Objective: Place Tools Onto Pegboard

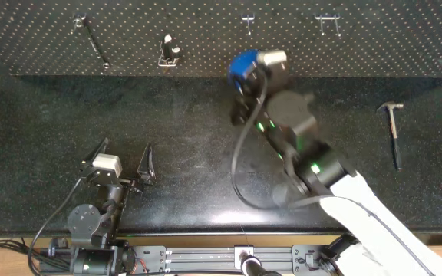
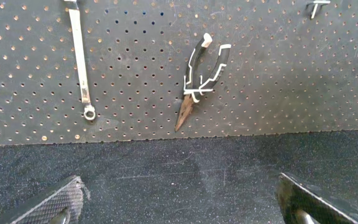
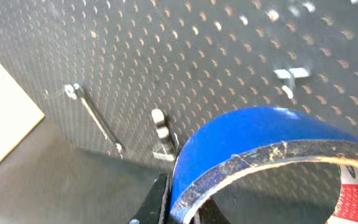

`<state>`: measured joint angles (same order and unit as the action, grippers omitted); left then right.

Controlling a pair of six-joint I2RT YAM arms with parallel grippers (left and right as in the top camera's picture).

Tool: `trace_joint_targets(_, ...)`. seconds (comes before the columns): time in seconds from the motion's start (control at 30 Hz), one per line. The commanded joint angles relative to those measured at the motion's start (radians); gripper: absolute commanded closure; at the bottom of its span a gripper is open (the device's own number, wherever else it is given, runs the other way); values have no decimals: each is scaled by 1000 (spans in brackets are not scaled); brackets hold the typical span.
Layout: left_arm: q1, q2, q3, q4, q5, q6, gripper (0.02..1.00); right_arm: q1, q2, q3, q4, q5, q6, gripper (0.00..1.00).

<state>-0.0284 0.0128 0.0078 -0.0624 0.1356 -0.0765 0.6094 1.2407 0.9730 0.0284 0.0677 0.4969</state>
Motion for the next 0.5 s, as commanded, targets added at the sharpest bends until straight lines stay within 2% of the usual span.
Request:
trace_joint_targets(0.03,-5,-9,-2,-5,7,-5,25,7,209,177,77,33,49,923)
trace_joint_targets(0.13,-5,-9,-2,-5,7,-5,25,7,298,232,121,135,71,923)
trace_joint_targets(0.27,-5,-9,-2,-5,7,-5,25,6,307,234,119,210,108,925)
trace_joint_targets(0.33,-5,-9,-2,-5,7,-5,25,14,306,238,115,206,136,925)
trace_joint_targets(0.4,-5,-9,-2,-5,7,-5,23,38,288,254,106,119,137,925)
trace_joint_targets(0.43,-5,-9,-2,-5,7,-5,25,43,277,256,99,114,153,925)
trace_joint_targets(0.5,-5,-9,-2,-5,7,-5,25,51,226,256,22,115,245,925)
